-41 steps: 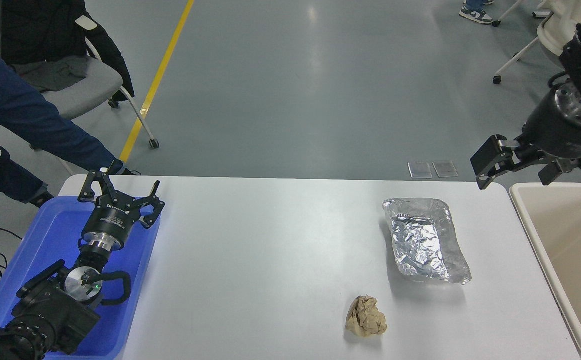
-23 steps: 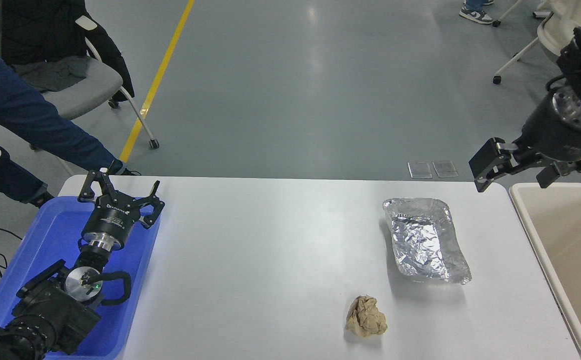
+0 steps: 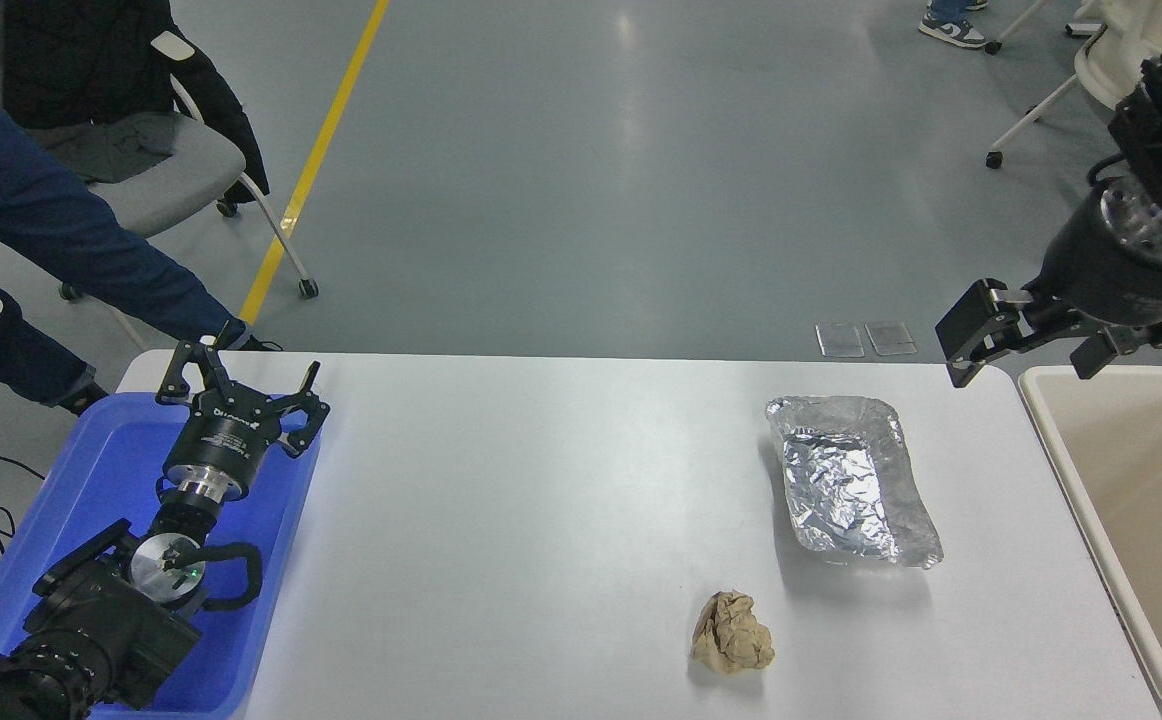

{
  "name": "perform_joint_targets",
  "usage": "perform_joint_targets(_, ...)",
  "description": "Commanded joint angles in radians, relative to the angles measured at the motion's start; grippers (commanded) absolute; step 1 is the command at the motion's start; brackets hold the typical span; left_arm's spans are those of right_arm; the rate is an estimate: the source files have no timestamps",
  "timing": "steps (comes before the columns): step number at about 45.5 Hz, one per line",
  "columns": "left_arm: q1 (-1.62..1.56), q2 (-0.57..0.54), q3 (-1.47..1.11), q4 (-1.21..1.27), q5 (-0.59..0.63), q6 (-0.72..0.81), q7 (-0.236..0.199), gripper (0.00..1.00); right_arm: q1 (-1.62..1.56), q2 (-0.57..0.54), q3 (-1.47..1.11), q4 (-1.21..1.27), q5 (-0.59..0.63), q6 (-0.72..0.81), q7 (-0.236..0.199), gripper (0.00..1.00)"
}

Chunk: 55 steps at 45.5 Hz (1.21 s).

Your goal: Pick up foil plate and place in dustbin

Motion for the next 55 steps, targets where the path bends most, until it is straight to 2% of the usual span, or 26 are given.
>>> perform_joint_targets(1, 0.000, 0.000, 0.000, 0.000, 0.000, 0.000, 0.000, 1.00, -0.009, -0.016, -0.016, 0.000, 0.000, 0.000, 0.000, 1.00)
perform_joint_targets(29, 0.000, 0.000, 0.000, 0.000, 0.002, 0.000, 0.002, 1.00, -0.141, -0.035, 0.040, -0.075, 0.015, 0.000, 0.000, 1.00)
perform_joint_targets(41, 0.000, 0.000, -0.001, 0.000, 0.000, 0.000, 0.000, 1.00, -0.397, -0.028, 0.059, -0.201, -0.006, -0.304, -0.002, 1.00)
perform_joint_targets(48, 0.000, 0.000, -0.002, 0.000, 0.000, 0.000, -0.001, 1.00, -0.565, -0.027, 0.121, -0.330, -0.040, -0.359, -0.003, 1.00)
perform_joint_targets(55, 0.000, 0.000, 0.000, 0.000, 0.000, 0.000, -0.001, 1.00, -0.742, -0.042, 0.304, -0.414, -0.139, -0.370, -0.003, 1.00)
